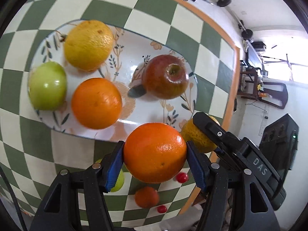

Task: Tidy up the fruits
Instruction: 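Place the citrus on the plate with the right tool while the left tool places the orange, then open both tools and raise them away from the plate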

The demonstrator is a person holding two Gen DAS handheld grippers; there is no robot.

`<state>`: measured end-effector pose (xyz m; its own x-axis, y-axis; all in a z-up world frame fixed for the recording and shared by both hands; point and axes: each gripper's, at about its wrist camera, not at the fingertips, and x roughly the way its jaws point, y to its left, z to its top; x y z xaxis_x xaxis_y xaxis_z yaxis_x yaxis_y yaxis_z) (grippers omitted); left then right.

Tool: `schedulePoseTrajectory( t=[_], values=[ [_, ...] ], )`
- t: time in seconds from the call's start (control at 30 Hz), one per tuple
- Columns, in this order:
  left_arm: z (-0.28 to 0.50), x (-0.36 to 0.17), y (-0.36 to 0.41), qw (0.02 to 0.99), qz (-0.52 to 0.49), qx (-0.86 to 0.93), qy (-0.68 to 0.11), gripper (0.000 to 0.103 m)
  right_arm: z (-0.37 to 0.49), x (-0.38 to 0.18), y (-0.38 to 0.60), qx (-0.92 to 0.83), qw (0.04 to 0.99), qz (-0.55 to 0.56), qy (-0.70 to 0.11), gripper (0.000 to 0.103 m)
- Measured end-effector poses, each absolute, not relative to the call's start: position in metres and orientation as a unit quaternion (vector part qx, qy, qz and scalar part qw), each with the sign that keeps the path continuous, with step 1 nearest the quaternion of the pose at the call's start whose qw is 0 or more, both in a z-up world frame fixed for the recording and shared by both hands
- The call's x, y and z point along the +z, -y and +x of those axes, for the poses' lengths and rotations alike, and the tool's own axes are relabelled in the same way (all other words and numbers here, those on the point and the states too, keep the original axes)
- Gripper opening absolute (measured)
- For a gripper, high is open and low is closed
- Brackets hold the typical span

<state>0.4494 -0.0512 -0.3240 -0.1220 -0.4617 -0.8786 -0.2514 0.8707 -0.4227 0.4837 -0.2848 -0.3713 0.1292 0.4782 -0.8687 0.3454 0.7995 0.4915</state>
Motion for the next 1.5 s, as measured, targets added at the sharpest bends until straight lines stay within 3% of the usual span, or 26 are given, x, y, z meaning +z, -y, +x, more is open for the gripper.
schedulePoseTrajectory(
  t=[0.33, 0.47, 0.53, 0.6, 0.7, 1.07, 1.3, 1.5],
  values=[
    [0.460, -0.338, 0.058, 0.620, -0.216, -0.062, -0.752, 0.061, 0.491, -0.394, 0.301, 0.046, 0.662, 0.337, -0.668, 0.063],
    [0.460, -0.341, 0.055, 0.623, -0.202, -0.046, -0.754, 0.062, 0.487, -0.388, 0.304, 0.037, 0.667, 0.328, -0.668, 0.081],
    [0.457, -0.339, 0.052, 0.628, -0.204, -0.048, -0.749, 0.068, 0.483, -0.383, 0.307, 0.032, 0.671, 0.322, -0.668, 0.081],
    [0.455, -0.331, 0.048, 0.639, -0.192, -0.048, -0.743, 0.087, 0.479, -0.377, 0.307, 0.031, 0.676, 0.312, -0.667, 0.082],
    [0.452, -0.318, 0.045, 0.654, -0.171, -0.048, -0.735, 0.091, 0.472, -0.365, 0.305, 0.027, 0.690, 0.283, -0.666, 0.093],
    [0.428, -0.275, 0.018, 0.746, -0.001, 0.016, -0.666, 0.091, 0.440, -0.318, 0.257, 0.008, 0.764, 0.096, -0.638, 0.093],
    [0.411, -0.268, 0.008, 0.758, 0.011, 0.029, -0.651, 0.091, 0.421, -0.293, 0.236, 0.005, 0.786, 0.053, -0.616, 0.093],
    [0.385, -0.233, 0.004, 0.784, 0.007, 0.021, -0.621, 0.091, 0.402, -0.260, 0.233, 0.003, 0.804, 0.045, -0.593, 0.093]
  ],
)
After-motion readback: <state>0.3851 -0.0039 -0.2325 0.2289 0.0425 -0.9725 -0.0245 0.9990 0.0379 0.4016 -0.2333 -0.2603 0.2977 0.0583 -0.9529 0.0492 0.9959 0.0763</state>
